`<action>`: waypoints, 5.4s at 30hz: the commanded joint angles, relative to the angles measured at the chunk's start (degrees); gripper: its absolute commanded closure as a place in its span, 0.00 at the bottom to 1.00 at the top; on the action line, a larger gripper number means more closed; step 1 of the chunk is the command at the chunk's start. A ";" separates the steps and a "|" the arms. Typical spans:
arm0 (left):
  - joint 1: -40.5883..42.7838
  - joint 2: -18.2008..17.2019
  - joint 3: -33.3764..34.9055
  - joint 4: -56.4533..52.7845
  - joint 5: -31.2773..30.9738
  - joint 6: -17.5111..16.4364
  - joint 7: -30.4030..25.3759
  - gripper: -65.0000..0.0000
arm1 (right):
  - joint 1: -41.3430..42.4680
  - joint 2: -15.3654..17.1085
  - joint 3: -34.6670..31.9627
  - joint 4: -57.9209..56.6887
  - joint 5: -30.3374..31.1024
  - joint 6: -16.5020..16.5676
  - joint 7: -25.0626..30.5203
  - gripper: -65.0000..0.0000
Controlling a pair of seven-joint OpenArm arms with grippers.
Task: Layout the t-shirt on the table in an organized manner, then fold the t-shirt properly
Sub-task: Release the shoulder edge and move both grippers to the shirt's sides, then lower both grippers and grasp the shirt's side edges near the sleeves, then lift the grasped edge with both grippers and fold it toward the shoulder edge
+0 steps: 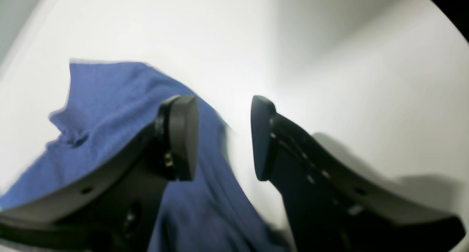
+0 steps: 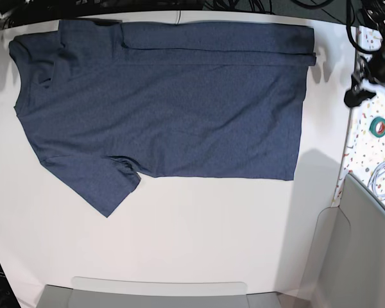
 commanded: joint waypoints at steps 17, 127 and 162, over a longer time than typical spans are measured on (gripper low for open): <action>-2.65 -1.96 10.23 0.49 -0.64 -0.21 -0.77 0.77 | 26.05 7.70 -34.41 -32.22 -20.98 17.76 12.05 0.63; -40.80 3.93 32.83 -43.73 12.55 -0.12 -16.07 1.00 | 22.36 0.93 -41.09 -34.68 -23.62 17.76 23.83 1.00; -13.72 1.55 15.77 1.19 12.55 -0.21 0.72 1.00 | -1.46 0.05 -27.20 -2.50 -23.79 17.76 23.66 1.00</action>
